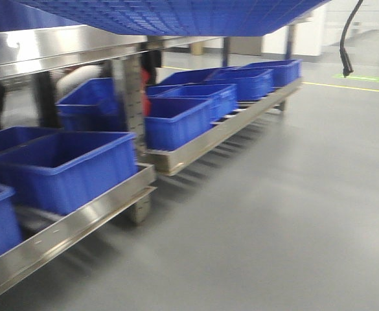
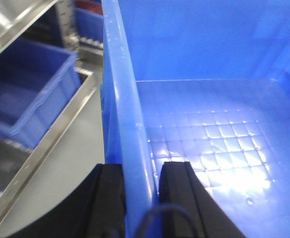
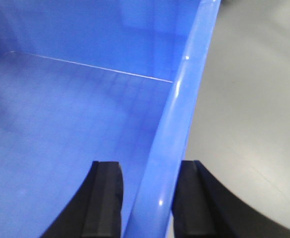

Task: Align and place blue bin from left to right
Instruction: 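Drive the base away from the rack while holding the bin, then drive across the floor past the standing person holding the bin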

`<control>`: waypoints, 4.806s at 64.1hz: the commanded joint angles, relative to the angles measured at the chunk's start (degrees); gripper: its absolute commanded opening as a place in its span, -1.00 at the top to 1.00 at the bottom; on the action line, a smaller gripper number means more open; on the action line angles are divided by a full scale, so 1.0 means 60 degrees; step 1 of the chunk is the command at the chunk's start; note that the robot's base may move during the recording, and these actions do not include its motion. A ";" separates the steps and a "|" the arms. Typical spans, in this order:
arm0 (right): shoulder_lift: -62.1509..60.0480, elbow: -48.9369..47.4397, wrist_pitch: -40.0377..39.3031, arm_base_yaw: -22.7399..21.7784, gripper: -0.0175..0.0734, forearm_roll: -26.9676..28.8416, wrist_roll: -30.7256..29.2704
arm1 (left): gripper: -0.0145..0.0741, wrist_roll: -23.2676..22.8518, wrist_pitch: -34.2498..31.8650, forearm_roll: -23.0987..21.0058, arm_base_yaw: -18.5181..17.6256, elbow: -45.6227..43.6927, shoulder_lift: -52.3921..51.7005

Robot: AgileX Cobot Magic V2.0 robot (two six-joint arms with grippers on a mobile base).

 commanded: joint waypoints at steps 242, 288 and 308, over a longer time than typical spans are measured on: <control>-0.0121 -0.0132 -0.1131 0.0076 0.77 0.0500 0.0157 | 0.92 0.0203 -0.0639 -0.1398 -0.0256 -0.0187 -0.0378; -0.0121 -0.0132 -0.1131 0.0076 0.77 0.0500 0.0157 | 0.92 0.0203 -0.0639 -0.1398 -0.0256 -0.0187 -0.0378; -0.0121 -0.0132 -0.1131 0.0076 0.77 0.0500 0.0157 | 0.92 0.0203 -0.0639 -0.1398 -0.0256 -0.0187 -0.0378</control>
